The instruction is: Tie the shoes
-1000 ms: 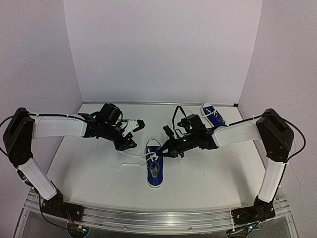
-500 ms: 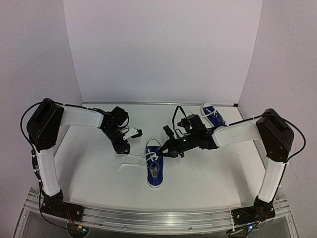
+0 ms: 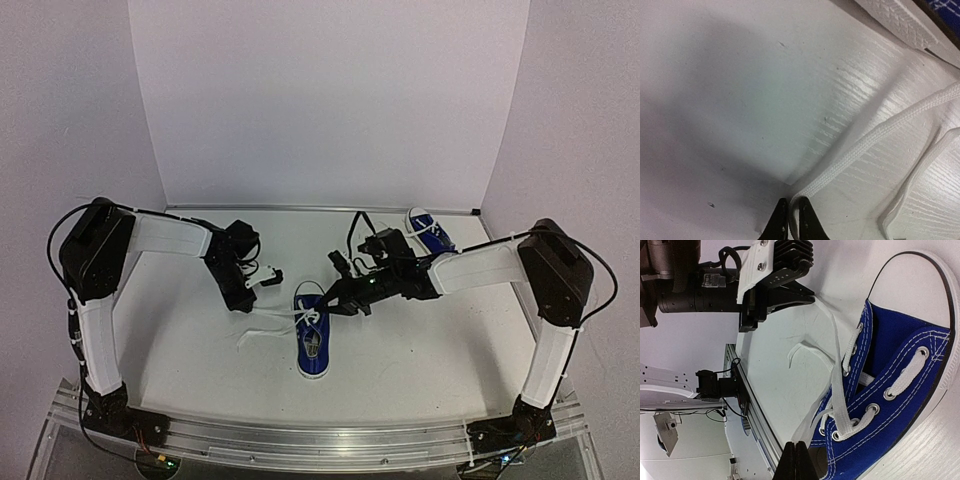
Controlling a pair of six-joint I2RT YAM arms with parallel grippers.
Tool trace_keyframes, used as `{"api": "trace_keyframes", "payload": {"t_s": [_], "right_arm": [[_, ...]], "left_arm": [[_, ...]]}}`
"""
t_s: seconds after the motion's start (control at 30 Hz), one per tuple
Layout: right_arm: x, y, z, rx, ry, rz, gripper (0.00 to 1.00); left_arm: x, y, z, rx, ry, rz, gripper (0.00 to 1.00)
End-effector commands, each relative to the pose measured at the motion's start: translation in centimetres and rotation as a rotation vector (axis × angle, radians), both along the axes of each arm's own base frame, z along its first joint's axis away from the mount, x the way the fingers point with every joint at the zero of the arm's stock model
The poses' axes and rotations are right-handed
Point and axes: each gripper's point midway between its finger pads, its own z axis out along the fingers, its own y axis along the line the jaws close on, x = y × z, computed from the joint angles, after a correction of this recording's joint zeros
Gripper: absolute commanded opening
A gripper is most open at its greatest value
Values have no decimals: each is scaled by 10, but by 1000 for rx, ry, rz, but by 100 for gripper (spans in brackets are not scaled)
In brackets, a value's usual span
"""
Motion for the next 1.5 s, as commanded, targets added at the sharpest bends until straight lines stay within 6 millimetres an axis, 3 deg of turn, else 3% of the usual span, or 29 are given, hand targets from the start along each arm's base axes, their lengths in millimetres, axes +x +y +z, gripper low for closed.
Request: {"api": "trace_keyframes", "payload": {"t_s": [0.0,0.2,0.27,0.5,0.63,0.77,0.83,1.0,1.27,1.47], "right_arm": [[9,9,12,23,-44,0,0],[13,8,10,9,-59,-10,0],[13,8,12,9,-64,-11,0],[16,8,15,4,-83,-11,0],[18,7,13,-5,-84,-17,0],[21,7,11,-9,-87,-15,0],[22,8,10,-9,-87,-12,0],[24,7,11,-7,-99,-1,0],[31,-1,14,0,-121,6,0],[30,-4,13,10,-128,42,0]], "left_arm": [[-9,13,29,9,-14,61,1],[-27,15,77,-63,-82,122,0],[-39,6,87,-100,-81,103,0],[-97,-42,115,-190,-74,-68,0],[-131,-62,146,-264,-83,-172,0],[-174,-104,181,-408,-113,-349,0],[-186,-122,189,-448,-105,-417,0],[-203,-162,186,-477,-64,-557,0],[-206,-220,178,-556,-50,-722,0],[-199,-244,142,-499,-45,-784,0]]}}
